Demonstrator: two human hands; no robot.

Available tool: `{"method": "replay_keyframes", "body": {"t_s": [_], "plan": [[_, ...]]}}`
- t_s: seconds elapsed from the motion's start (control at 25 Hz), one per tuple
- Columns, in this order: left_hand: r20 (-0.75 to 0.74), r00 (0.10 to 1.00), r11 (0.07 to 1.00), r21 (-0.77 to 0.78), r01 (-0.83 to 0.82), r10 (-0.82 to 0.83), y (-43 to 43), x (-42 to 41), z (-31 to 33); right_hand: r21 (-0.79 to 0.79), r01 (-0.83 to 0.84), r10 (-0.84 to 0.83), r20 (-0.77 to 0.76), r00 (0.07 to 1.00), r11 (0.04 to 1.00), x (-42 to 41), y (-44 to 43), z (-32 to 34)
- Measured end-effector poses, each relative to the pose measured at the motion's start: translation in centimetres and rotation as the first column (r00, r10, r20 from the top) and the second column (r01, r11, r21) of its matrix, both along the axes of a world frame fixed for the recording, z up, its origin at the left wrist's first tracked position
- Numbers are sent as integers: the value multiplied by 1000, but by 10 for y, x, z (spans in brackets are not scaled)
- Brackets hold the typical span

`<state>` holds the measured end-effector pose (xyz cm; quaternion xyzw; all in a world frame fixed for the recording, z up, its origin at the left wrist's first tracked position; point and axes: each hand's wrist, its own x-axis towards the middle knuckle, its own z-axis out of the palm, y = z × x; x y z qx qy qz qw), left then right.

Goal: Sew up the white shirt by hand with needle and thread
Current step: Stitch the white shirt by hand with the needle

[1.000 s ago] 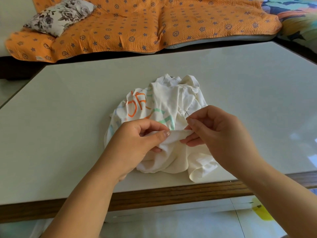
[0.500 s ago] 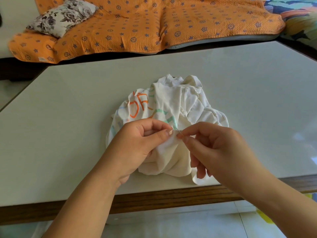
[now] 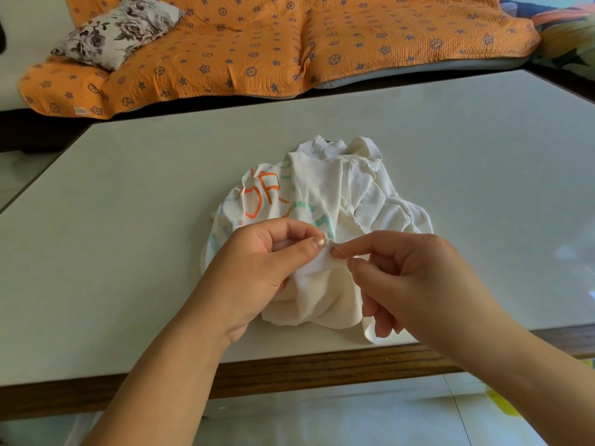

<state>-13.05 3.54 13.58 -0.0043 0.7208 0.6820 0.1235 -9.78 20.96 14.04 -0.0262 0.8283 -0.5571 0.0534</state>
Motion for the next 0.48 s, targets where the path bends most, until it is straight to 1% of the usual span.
{"method": "replay_keyframes", "body": {"t_s": [0.16, 0.48], "plan": [[-11, 1000, 1000, -15, 5, -5, 0, 0, -2, 6, 11, -11, 8, 1000, 1000, -1, -1, -1], [-30, 997, 996, -53, 71, -72, 1, 1, -4, 16, 58, -58, -16, 998, 998, -3, -6, -9]]}}
